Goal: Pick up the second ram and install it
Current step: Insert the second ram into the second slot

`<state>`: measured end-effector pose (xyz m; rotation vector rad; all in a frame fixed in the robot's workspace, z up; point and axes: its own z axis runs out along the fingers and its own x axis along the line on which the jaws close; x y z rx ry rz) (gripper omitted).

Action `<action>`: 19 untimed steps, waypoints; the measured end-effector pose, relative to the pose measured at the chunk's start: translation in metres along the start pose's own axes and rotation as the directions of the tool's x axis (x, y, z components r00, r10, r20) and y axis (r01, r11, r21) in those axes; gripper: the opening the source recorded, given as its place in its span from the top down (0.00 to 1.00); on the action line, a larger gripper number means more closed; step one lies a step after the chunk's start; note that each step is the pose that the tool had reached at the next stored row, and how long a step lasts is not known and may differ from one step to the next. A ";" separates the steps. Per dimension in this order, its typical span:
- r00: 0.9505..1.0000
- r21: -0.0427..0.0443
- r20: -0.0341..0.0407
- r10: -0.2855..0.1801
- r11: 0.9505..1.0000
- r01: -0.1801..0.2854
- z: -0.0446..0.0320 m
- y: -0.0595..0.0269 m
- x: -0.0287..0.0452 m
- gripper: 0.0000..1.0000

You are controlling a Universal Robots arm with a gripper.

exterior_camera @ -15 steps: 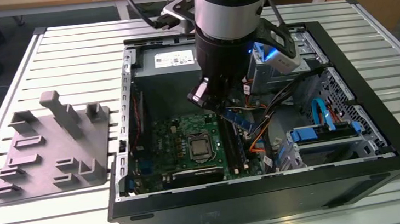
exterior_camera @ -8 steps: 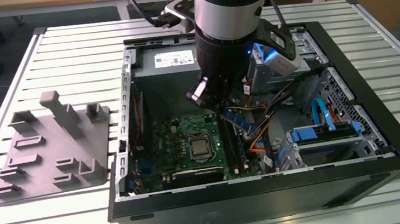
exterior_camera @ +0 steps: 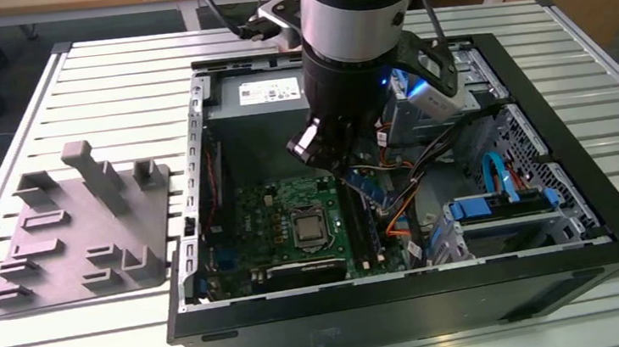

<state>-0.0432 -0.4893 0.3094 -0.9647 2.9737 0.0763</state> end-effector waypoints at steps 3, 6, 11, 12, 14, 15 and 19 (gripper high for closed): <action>1.000 0.001 0.001 0.019 1.000 -0.019 0.0000 0.0000 0.0000 0.86; 0.999 0.001 0.002 0.038 0.999 -0.038 0.0001 0.0000 0.0000 0.86; 0.998 0.002 0.003 0.070 0.998 -0.070 0.0001 0.0000 0.0000 0.86; 0.997 0.002 0.003 0.076 0.997 -0.076 0.0001 0.0000 0.0000 0.86; 0.996 0.002 0.004 0.088 0.996 -0.088 0.0002 0.0000 0.0000 0.86; 0.996 0.003 0.004 0.094 0.996 -0.094 0.0002 0.0000 0.0000 0.86; 0.993 0.003 0.005 0.119 0.993 -0.119 0.0002 0.0000 0.0000 0.86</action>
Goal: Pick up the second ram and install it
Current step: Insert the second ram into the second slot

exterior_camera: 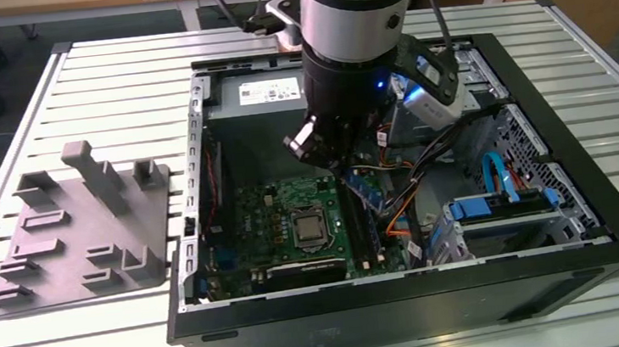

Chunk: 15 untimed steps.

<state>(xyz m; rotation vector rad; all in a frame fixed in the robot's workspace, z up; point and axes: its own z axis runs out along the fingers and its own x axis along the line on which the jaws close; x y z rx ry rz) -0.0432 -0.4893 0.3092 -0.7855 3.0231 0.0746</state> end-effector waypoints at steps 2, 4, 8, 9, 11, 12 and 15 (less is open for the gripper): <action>1.000 0.000 0.001 0.012 1.000 -0.012 0.0000 0.0000 0.0000 0.86; 1.000 0.001 0.001 0.025 1.000 -0.025 0.0001 0.0000 0.0000 0.86; 0.999 0.001 0.002 0.052 0.999 -0.052 0.0001 0.0000 0.0000 0.86; 0.998 0.002 0.003 0.065 0.998 -0.065 0.0002 0.0000 0.0000 0.86; 0.997 0.002 0.003 0.079 0.997 -0.079 0.0002 0.0000 0.0000 0.86; 0.996 0.002 0.004 0.086 0.996 -0.086 0.0002 0.0000 0.0000 0.86; 0.994 0.003 0.005 0.105 0.994 -0.105 0.0002 0.0000 0.0000 0.86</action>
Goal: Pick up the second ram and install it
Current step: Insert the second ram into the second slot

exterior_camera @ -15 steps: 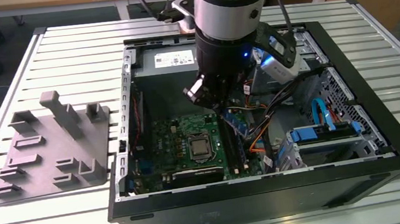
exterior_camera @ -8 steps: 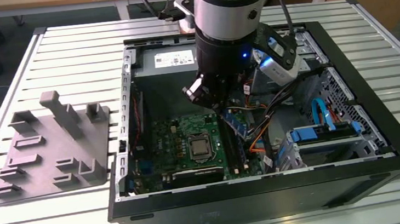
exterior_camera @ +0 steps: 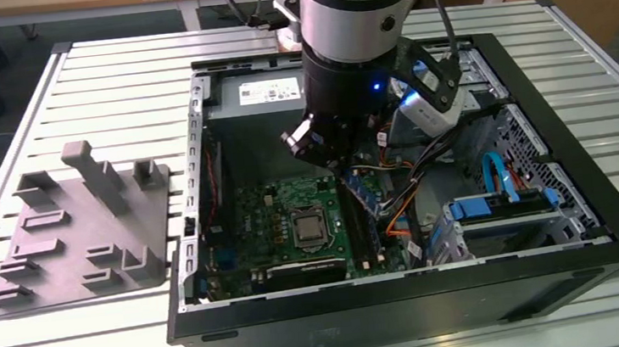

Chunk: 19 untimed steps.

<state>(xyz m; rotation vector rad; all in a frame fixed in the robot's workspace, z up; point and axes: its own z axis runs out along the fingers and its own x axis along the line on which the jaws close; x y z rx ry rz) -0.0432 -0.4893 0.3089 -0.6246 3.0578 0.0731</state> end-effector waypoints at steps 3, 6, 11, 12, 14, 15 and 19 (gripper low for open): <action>1.000 0.001 0.001 0.019 1.000 -0.019 0.0000 0.0000 0.0000 0.86; 0.999 0.001 0.002 0.039 0.999 -0.039 0.0001 0.0000 0.0000 0.86; 0.997 0.002 0.003 0.072 0.997 -0.072 0.0001 0.0000 0.0000 0.86; 0.997 0.002 0.003 0.079 0.997 -0.079 0.0002 0.0000 0.0000 0.86; 0.996 0.002 0.004 0.092 0.996 -0.092 0.0002 0.0000 0.0000 0.86; 0.995 0.003 0.004 0.098 0.995 -0.098 0.0002 0.0000 0.0000 0.86; 0.992 0.003 0.005 0.123 0.992 -0.123 0.0003 0.0000 0.0000 0.86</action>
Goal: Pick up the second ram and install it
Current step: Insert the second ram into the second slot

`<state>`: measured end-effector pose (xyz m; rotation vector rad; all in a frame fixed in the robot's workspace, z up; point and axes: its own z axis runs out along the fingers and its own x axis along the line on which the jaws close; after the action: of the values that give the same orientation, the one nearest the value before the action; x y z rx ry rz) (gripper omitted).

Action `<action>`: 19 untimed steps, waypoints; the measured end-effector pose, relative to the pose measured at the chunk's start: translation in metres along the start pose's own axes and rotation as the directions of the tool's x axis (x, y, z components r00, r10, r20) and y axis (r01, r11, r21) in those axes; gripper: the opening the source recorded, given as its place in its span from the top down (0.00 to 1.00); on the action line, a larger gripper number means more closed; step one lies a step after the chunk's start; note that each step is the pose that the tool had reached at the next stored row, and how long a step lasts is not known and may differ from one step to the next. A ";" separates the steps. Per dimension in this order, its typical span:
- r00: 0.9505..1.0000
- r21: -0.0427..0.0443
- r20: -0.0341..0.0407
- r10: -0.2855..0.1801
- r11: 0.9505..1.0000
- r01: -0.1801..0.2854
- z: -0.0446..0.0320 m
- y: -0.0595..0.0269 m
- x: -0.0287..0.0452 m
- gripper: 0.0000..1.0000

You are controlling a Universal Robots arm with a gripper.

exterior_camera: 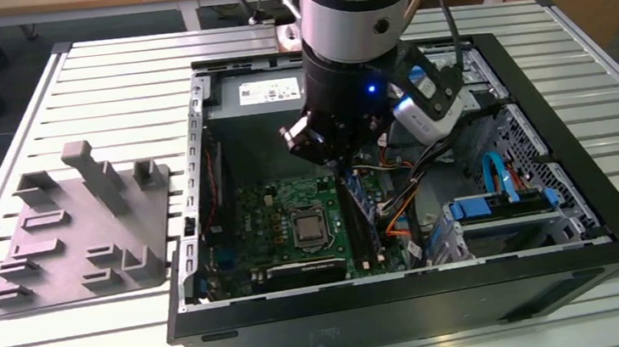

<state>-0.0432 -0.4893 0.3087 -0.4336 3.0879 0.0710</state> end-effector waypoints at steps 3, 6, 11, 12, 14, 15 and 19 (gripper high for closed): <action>1.000 0.001 0.001 0.019 1.000 -0.019 0.0001 0.0000 0.0000 0.86; 0.999 0.001 0.002 0.038 0.999 -0.038 0.0001 0.0000 0.0000 0.86; 0.998 0.002 0.003 0.069 0.998 -0.069 0.0002 0.0000 0.0000 0.86; 0.997 0.002 0.003 0.075 0.997 -0.075 0.0002 0.0000 0.0000 0.86; 0.996 0.002 0.004 0.088 0.996 -0.088 0.0003 0.0000 0.0000 0.86; 0.996 0.002 0.004 0.094 0.996 -0.094 0.0003 0.0000 0.0000 0.86; 0.993 0.003 0.005 0.118 0.993 -0.118 0.0003 0.0000 0.0000 0.86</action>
<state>-0.0432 -0.4893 0.3083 -0.2505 3.1055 0.0688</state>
